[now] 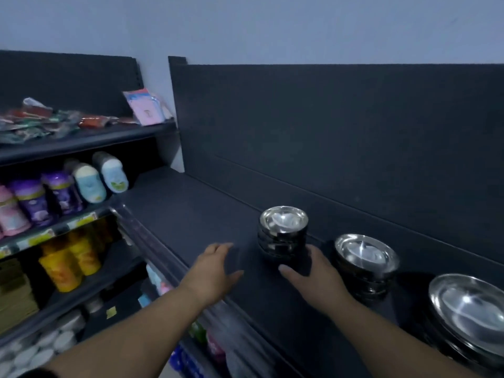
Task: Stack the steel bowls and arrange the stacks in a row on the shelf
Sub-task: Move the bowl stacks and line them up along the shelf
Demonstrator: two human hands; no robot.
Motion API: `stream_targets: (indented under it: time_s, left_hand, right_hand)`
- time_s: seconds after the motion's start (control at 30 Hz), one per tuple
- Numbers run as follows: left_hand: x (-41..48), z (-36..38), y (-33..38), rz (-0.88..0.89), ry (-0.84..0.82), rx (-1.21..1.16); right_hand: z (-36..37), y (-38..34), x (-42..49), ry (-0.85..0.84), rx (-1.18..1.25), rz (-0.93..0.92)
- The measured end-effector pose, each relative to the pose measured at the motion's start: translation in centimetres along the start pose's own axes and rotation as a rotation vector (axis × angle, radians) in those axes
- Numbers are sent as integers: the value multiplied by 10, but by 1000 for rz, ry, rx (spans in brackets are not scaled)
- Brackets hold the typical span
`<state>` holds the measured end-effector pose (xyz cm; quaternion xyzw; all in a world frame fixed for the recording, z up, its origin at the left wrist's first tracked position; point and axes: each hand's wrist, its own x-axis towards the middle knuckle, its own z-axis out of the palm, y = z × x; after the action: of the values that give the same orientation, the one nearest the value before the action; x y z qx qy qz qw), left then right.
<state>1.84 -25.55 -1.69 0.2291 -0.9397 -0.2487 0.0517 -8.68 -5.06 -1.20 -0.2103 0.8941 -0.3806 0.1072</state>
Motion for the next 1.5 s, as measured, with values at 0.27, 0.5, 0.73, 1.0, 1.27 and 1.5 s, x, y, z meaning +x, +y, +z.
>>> stream_targets:
  time_s: [0.27, 0.5, 0.73, 1.0, 1.27, 1.5]
  left_hand:
    - [107, -7, -7, 227, -227, -136]
    - [132, 9, 7, 197, -421, -517]
    - [127, 16, 16, 50, -549, -881]
    - [119, 8, 8, 157, -663, -927]
    - [72, -13, 18, 359, -793, -883]
    - [-3, 1, 67, 526, -978, -802]
  right_hand:
    - [24, -20, 45, 194, 113, 218]
    - [28, -17, 60, 159, 220, 278]
    - [41, -8, 61, 169, 456, 260]
    - [51, -29, 34, 276, 599, 230]
    - [55, -51, -46, 490, 608, 279]
    - [32, -41, -158, 679, 692, 368]
